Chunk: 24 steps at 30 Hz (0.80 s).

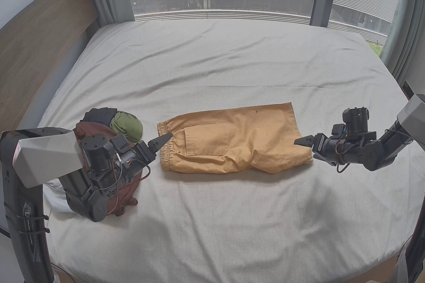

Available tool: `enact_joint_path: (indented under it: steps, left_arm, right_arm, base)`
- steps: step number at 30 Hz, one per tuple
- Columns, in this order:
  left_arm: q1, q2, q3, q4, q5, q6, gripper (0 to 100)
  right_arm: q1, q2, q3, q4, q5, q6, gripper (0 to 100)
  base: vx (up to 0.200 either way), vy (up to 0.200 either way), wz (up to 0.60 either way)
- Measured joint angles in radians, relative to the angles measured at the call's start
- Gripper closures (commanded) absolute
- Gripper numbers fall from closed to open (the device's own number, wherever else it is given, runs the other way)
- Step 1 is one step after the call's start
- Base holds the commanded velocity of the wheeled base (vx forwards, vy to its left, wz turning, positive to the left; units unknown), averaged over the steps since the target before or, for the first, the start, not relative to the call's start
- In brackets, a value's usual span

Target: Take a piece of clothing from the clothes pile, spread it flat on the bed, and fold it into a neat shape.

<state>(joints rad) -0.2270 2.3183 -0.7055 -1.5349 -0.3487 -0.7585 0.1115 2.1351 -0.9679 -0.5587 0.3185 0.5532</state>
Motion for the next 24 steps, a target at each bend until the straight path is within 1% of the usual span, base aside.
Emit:
enact_joint_path:
  steps: [2, 8, 11, 21, 24]
  left_arm:
    - [-0.006, 0.004, 0.004, 0.0, 0.0, 0.005, 0]
    - [-0.013, 0.01, 0.01, -0.001, 0.001, 0.011, 0]
    - [-0.013, 0.012, 0.011, -0.001, 0.003, 0.013, 0]
    - [-0.013, 0.016, 0.012, -0.003, 0.003, 0.013, 0]
    - [-0.014, 0.018, 0.012, -0.003, 0.004, 0.013, 0]
  right_arm:
    - [0.002, 0.007, 0.027, -0.056, 0.001, 0.008, 0]
    - [0.014, 0.059, 0.077, -0.218, 0.004, 0.073, 0]
    - [0.028, 0.094, 0.092, -0.241, 0.003, 0.09, 0]
    - [0.057, 0.163, 0.087, -0.267, 0.003, 0.097, 0]
    - [0.059, 0.186, 0.079, -0.307, 0.0, 0.112, 0]
  base:
    - [0.0, 0.0, 0.0]
    - [0.0, 0.0, 0.0]
    - [0.0, 0.0, 0.0]
    - [0.0, 0.0, 0.0]
    - [0.0, 0.0, 0.0]
